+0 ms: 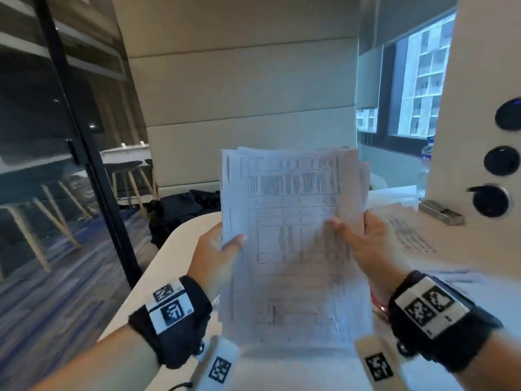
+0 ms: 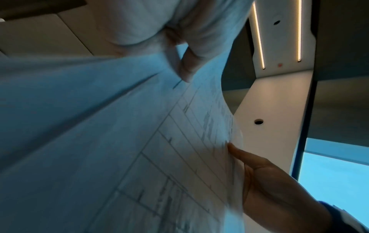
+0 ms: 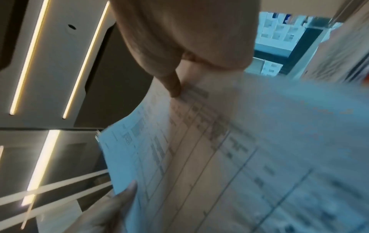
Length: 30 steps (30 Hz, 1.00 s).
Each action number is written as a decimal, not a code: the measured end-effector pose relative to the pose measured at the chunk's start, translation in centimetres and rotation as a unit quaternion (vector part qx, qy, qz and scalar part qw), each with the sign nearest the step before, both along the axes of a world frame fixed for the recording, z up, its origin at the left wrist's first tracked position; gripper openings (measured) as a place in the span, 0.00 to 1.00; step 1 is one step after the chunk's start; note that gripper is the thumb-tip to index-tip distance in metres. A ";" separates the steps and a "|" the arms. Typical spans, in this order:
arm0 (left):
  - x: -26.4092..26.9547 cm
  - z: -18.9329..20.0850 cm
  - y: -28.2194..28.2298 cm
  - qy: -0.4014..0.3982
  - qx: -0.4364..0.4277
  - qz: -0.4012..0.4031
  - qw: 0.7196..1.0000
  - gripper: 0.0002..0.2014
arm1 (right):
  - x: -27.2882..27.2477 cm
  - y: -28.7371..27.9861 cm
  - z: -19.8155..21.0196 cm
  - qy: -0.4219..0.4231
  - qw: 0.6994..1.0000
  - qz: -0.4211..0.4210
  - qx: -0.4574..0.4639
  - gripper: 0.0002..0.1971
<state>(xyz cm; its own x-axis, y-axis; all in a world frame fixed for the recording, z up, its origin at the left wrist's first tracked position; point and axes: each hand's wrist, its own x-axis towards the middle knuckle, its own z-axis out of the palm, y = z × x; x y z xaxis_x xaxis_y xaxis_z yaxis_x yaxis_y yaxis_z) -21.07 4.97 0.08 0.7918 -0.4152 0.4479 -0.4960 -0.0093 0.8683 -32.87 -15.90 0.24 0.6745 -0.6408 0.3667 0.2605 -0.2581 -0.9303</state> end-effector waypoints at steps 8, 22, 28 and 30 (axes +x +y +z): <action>-0.5 1.8 0.0 0.024 -0.130 -0.060 0.989 0.18 | -1.3 0.6 4.0 -0.155 0.985 0.004 -0.082 0.14; -2.5 0.9 -1.0 0.079 -0.122 -0.094 0.985 0.09 | -2.2 0.8 3.0 -0.028 0.992 0.122 0.010 0.25; -3.0 2.3 -0.8 0.069 -0.142 -0.065 0.985 0.08 | -1.8 1.0 3.9 -0.053 0.996 0.056 0.036 0.12; -3.2 1.9 -0.5 0.086 -0.144 -0.084 0.982 0.09 | -1.8 0.8 3.5 -0.048 0.996 0.062 0.032 0.13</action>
<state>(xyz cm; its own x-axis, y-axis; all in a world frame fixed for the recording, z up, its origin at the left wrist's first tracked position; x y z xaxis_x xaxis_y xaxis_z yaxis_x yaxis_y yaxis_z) -24.23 4.45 2.02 0.7967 -0.4228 0.4320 -0.3155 0.3187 0.8938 -34.66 -15.08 3.74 0.7137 -0.5791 0.3941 0.3747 -0.1596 -0.9133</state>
